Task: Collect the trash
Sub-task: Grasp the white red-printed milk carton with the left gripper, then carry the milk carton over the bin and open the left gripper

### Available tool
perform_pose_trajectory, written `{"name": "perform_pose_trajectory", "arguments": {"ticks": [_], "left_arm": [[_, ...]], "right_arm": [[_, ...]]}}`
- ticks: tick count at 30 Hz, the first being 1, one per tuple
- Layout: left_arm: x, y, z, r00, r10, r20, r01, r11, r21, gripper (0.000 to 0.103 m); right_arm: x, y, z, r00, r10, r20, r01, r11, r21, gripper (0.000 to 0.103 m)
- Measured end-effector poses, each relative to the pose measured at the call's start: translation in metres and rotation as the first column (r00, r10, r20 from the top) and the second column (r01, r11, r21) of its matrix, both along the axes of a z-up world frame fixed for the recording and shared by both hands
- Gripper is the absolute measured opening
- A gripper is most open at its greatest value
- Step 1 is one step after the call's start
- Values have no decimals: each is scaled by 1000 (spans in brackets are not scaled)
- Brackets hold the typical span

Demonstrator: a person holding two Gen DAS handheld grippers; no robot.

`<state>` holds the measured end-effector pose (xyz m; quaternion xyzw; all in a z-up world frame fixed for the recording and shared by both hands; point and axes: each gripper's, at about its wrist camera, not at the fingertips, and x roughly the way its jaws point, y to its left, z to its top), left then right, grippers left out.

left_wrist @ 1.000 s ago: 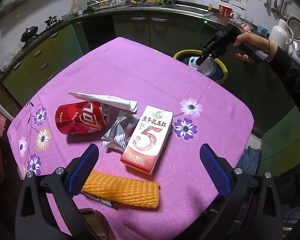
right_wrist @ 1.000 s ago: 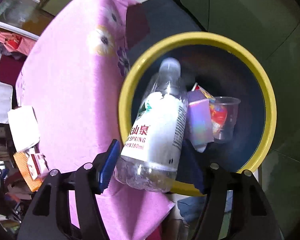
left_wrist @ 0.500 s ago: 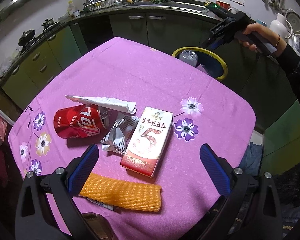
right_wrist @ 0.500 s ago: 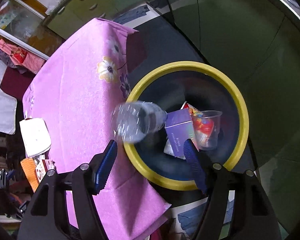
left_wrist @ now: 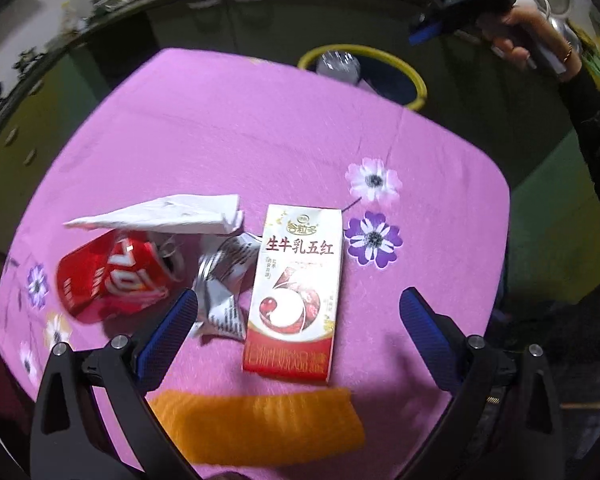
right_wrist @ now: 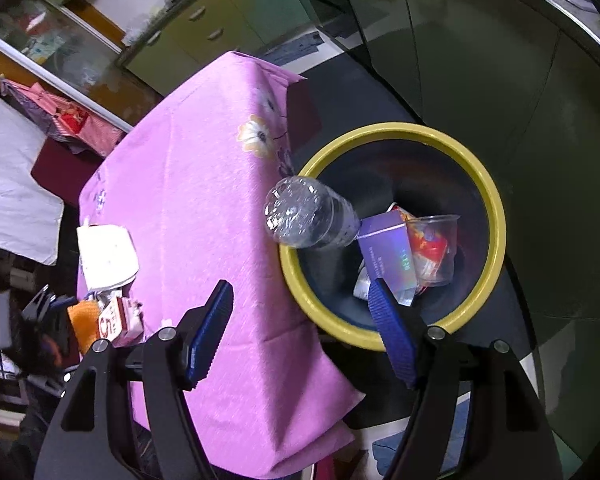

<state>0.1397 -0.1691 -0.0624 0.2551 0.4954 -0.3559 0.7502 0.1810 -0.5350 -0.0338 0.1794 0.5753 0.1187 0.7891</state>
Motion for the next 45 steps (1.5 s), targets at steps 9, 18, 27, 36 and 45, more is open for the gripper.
{"name": "perform_pose_trajectory", "arguments": {"ticks": [9, 18, 27, 36, 45], "left_arm": [[4, -17, -3, 985, -118, -122, 108, 991, -84, 96], [16, -20, -17, 987, -63, -150, 66, 998, 12, 84], [21, -14, -22, 979, -27, -202, 31, 999, 17, 81], [21, -27, -47, 976, 3, -217, 18, 995, 96, 56], [12, -26, -37, 979, 38, -199, -22, 997, 79, 50]], "right_arm": [[-17, -5, -7, 1000, 1, 1, -1, 1000, 19, 71], [-15, 3, -18, 1000, 21, -2, -21, 999, 48, 71], [-17, 8, -23, 1000, 30, -4, -30, 998, 54, 72], [-19, 12, -27, 999, 36, -3, -36, 998, 57, 75], [-23, 10, -31, 1000, 28, 5, -28, 997, 69, 76]]}}
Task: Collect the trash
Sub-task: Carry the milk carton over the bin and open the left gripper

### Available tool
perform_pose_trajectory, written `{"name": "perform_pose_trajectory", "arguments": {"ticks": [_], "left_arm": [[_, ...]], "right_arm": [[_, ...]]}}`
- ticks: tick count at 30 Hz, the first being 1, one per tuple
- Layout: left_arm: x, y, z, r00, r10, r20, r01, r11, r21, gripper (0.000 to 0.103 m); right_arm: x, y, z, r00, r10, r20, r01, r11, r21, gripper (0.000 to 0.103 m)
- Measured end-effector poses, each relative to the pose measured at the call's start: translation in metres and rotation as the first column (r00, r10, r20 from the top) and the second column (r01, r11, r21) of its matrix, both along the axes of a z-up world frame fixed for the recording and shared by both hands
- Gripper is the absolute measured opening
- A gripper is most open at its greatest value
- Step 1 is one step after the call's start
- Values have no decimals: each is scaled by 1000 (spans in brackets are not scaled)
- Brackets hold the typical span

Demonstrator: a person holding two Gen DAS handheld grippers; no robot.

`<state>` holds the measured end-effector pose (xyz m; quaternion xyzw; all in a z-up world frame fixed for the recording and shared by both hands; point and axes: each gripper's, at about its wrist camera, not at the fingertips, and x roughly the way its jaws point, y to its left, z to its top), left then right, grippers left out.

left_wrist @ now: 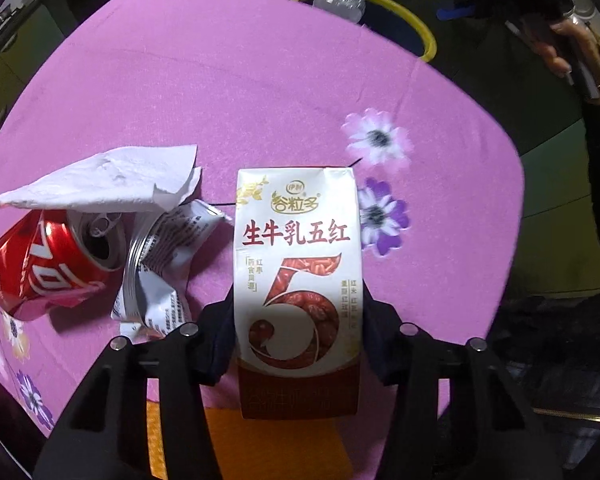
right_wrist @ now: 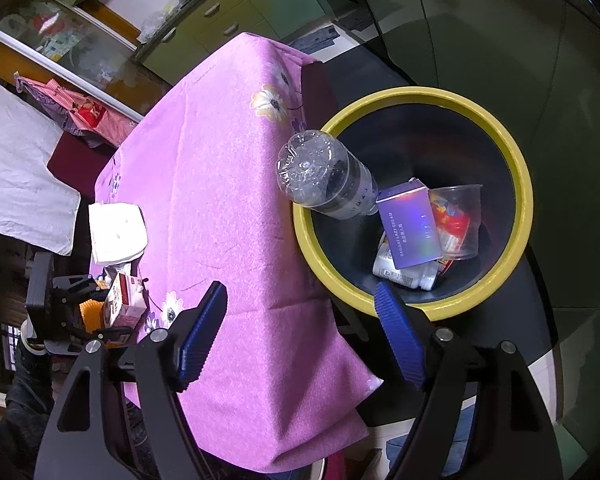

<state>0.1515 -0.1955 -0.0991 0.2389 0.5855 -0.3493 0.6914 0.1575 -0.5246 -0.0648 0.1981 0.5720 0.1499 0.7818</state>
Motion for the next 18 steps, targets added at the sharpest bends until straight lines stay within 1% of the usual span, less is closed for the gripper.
{"name": "perform_pose_trajectory", "arguments": {"ticks": [4, 8, 11, 13, 16, 18], "left_arm": [[-15, -12, 27, 1000, -25, 13, 26, 999, -42, 50], [-23, -48, 58, 997, -81, 7, 82, 993, -85, 50], [-18, -93, 72, 990, -139, -13, 137, 984, -111, 50], [-9, -133, 78, 983, -180, -16, 177, 978, -114, 51], [11, -184, 80, 976, -216, 4, 215, 972, -97, 51], [30, -221, 75, 976, -219, 7, 219, 971, -92, 51]], "right_arm": [[-4, -4, 4, 1000, -11, 18, 11, 1000, 7, 75], [-14, -16, 17, 998, -40, 57, 40, 999, 1, 75], [-26, -30, 27, 994, -71, 87, 71, 997, 1, 75], [-37, -41, 30, 991, -91, 98, 91, 996, 6, 76], [-55, -58, 30, 987, -122, 102, 122, 992, 13, 76], [-67, -68, 27, 985, -144, 100, 142, 990, 18, 76]]}}
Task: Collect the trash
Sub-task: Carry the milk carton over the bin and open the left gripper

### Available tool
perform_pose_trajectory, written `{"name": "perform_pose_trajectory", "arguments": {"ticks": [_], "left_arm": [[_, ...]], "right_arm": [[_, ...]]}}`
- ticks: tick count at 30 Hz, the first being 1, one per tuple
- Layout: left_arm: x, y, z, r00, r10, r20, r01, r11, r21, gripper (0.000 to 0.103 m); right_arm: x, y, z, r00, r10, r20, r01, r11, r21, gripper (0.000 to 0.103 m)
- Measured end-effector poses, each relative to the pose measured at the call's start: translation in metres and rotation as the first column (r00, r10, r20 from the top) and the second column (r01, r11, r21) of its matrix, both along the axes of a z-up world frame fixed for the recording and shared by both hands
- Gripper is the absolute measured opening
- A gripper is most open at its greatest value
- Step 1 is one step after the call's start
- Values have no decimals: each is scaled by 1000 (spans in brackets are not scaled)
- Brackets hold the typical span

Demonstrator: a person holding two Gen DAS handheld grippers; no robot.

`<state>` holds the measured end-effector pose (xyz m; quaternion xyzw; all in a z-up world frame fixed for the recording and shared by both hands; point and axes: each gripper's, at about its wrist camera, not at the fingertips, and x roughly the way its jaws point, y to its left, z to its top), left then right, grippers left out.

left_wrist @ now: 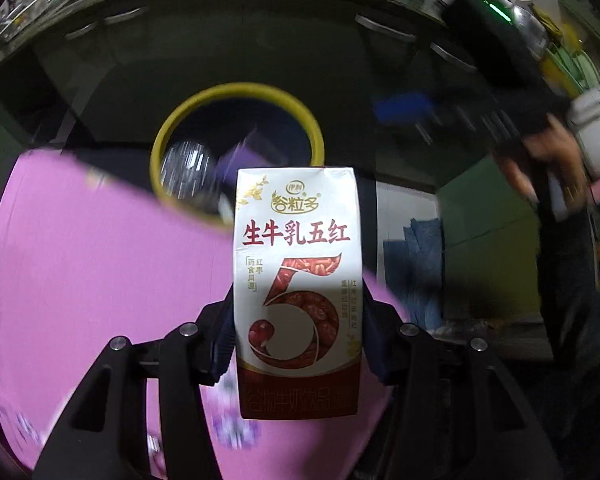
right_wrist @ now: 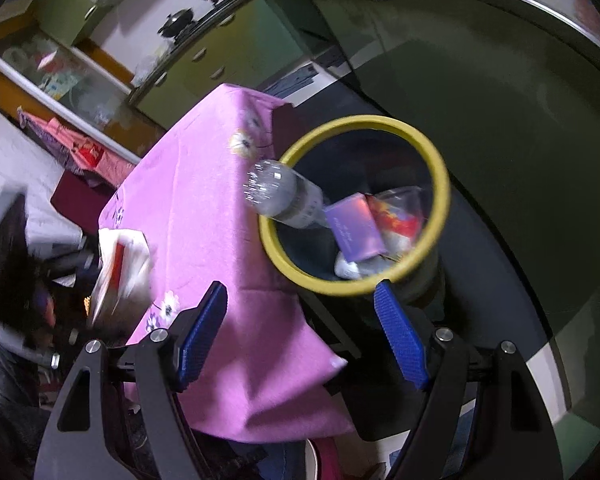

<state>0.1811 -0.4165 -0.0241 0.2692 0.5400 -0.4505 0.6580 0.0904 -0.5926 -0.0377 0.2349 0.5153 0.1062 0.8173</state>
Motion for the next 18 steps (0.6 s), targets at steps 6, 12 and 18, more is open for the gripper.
{"name": "perform_pose_trajectory", "arguments": {"ticks": [6, 12, 18], "left_arm": [[59, -86, -30, 998, 62, 1, -62, 997, 36, 51], [114, -121, -74, 985, 174, 5, -173, 977, 127, 66], [131, -107, -60, 971, 241, 11, -241, 968, 75, 74]], "right_arm": [[-32, -34, -13, 998, -66, -13, 67, 997, 29, 76], [-39, -44, -26, 997, -71, -36, 72, 996, 47, 76], [-34, -37, -28, 998, -47, -43, 49, 997, 56, 76]]}}
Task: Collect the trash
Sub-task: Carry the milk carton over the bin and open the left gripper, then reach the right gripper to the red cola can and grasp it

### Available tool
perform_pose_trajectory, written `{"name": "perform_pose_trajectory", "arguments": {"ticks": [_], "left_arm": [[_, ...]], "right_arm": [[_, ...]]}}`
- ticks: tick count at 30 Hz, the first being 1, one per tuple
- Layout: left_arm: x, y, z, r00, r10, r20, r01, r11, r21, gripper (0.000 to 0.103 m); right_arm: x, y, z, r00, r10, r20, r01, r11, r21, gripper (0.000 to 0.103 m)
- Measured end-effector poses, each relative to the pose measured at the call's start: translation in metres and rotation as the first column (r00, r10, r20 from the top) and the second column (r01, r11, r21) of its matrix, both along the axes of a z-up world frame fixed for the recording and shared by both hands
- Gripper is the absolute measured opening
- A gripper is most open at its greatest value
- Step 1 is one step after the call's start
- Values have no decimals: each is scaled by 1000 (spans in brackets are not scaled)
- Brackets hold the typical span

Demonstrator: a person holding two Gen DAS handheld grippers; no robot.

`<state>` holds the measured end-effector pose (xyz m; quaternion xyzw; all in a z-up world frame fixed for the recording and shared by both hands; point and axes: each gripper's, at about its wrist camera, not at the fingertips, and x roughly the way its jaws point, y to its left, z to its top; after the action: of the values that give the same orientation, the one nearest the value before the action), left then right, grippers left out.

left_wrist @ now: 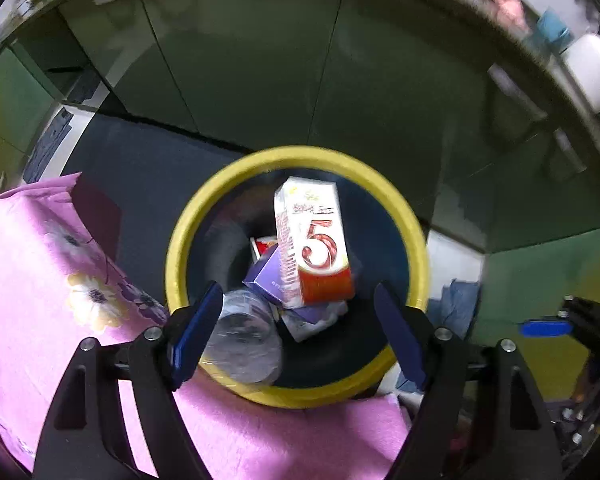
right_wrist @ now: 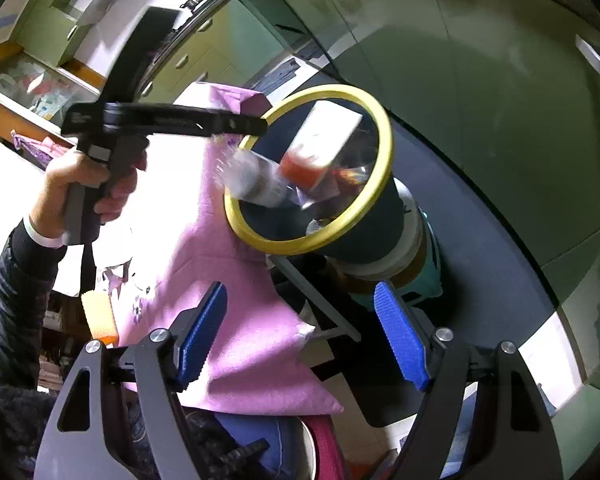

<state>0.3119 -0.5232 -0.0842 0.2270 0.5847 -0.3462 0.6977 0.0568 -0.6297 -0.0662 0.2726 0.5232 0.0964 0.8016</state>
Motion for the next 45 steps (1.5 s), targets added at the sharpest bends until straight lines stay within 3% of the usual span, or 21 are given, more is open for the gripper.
{"name": "perform_pose_trajectory", "arguments": {"ticks": [6, 14, 17, 20, 24, 27, 30, 32, 36, 40, 45], "left_arm": [[-26, 58, 65, 999, 5, 35, 0, 991, -137, 77], [-89, 191, 138, 982, 104, 157, -52, 951, -304, 80], [-107, 253, 159, 964, 198, 180, -123, 926, -358, 82], [-130, 321, 173, 913, 317, 257, -204, 900, -386, 85], [-156, 387, 176, 843, 438, 312, -293, 861, -416, 88], [-174, 434, 166, 793, 530, 300, -375, 813, -445, 89], [-187, 469, 154, 758, 589, 278, -429, 773, -467, 89], [-195, 486, 145, 735, 624, 267, -458, 746, -483, 89], [-207, 511, 138, 684, 663, 304, -490, 726, -482, 89], [-217, 527, 138, 655, 684, 321, -498, 710, -497, 89], [-227, 542, 134, 639, 705, 308, -510, 688, -516, 91]], "right_arm": [[6, 18, 11, 999, 26, 29, -26, 1000, -12, 76], [23, 76, 38, 986, 144, 78, -141, 989, -44, 76], [32, 116, 51, 967, 234, 100, -228, 971, -70, 76], [44, 165, 59, 933, 341, 114, -331, 938, -100, 76], [67, 238, 59, 864, 492, 111, -480, 869, -116, 76], [89, 288, 55, 830, 548, 103, -536, 835, -124, 76], [105, 340, 56, 779, 615, 123, -602, 788, -132, 76], [110, 373, 60, 721, 679, 139, -664, 734, -142, 75], [113, 444, 73, 570, 801, 184, -775, 599, -203, 75], [121, 510, 71, 443, 881, 167, -826, 474, -305, 75], [145, 561, 54, 384, 915, 122, -834, 401, -380, 75]]}}
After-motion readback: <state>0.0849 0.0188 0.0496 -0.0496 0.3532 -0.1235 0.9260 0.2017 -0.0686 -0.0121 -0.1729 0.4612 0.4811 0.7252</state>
